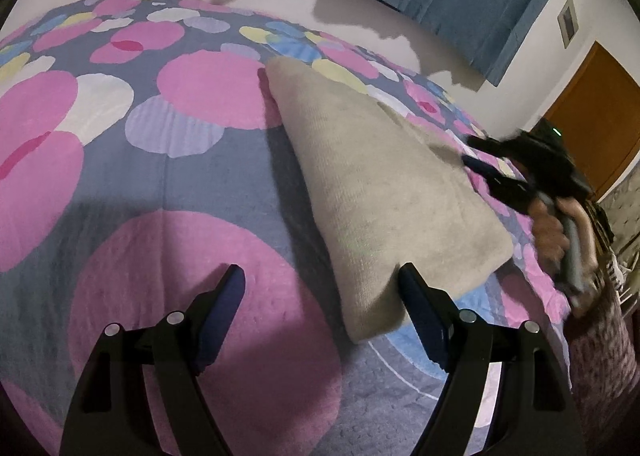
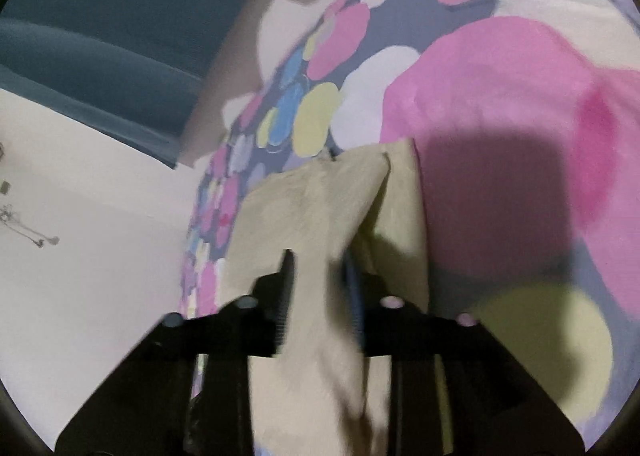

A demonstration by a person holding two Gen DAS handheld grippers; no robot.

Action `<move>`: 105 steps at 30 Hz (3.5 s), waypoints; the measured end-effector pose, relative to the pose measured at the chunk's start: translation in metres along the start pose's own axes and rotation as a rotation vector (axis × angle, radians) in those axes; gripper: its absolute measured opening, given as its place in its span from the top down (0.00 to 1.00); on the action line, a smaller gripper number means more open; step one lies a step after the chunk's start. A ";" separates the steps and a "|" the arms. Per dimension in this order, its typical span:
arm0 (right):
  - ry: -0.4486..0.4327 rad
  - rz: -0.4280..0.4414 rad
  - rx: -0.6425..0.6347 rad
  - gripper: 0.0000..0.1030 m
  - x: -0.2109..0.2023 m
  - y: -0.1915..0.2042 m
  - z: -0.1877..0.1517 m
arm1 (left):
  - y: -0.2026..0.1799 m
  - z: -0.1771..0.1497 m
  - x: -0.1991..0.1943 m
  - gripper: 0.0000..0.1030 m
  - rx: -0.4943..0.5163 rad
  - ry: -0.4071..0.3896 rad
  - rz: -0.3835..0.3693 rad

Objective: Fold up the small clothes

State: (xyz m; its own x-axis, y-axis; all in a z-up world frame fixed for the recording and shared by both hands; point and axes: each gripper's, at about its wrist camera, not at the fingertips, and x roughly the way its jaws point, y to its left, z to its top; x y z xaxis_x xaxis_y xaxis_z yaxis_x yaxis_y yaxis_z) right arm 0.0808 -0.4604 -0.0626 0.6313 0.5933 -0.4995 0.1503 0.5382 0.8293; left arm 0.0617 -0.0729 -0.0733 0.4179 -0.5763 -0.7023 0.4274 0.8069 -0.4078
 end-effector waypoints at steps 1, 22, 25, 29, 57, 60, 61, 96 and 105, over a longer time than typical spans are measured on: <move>-0.001 0.012 0.002 0.69 -0.009 0.001 -0.010 | 0.000 0.000 -0.001 0.25 -0.003 -0.003 -0.001; 0.037 0.123 0.137 0.40 -0.035 -0.009 -0.124 | 0.008 -0.007 -0.012 0.23 -0.059 -0.026 -0.041; 0.042 0.125 0.136 0.40 -0.025 -0.004 -0.122 | 0.010 -0.007 -0.013 0.23 -0.070 -0.027 -0.051; 0.039 0.124 0.136 0.40 -0.017 -0.002 -0.119 | 0.011 -0.007 -0.012 0.23 -0.077 -0.026 -0.056; -0.161 -0.066 -0.027 0.95 -0.044 0.015 -0.105 | -0.010 -0.005 -0.011 0.21 -0.027 -0.027 -0.055; -0.138 -0.124 -0.046 0.95 -0.044 0.006 -0.109 | -0.015 -0.004 -0.005 0.21 -0.016 -0.019 -0.042; -0.127 -0.132 -0.036 0.95 -0.040 0.000 -0.109 | -0.014 -0.004 -0.003 0.21 -0.021 -0.013 -0.043; -0.032 -0.222 -0.028 1.00 0.032 -0.018 0.022 | -0.018 -0.005 0.005 0.18 -0.006 0.012 -0.002; -0.037 -0.146 0.003 0.99 0.020 -0.030 0.020 | -0.017 -0.005 0.004 0.17 -0.004 0.015 0.000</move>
State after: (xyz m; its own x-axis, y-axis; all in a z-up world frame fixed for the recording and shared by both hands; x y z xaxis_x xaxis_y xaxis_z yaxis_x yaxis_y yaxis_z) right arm 0.1039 -0.4770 -0.0923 0.6302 0.4861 -0.6055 0.2451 0.6153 0.7492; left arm 0.0521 -0.0889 -0.0722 0.4061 -0.5742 -0.7109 0.4238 0.8076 -0.4102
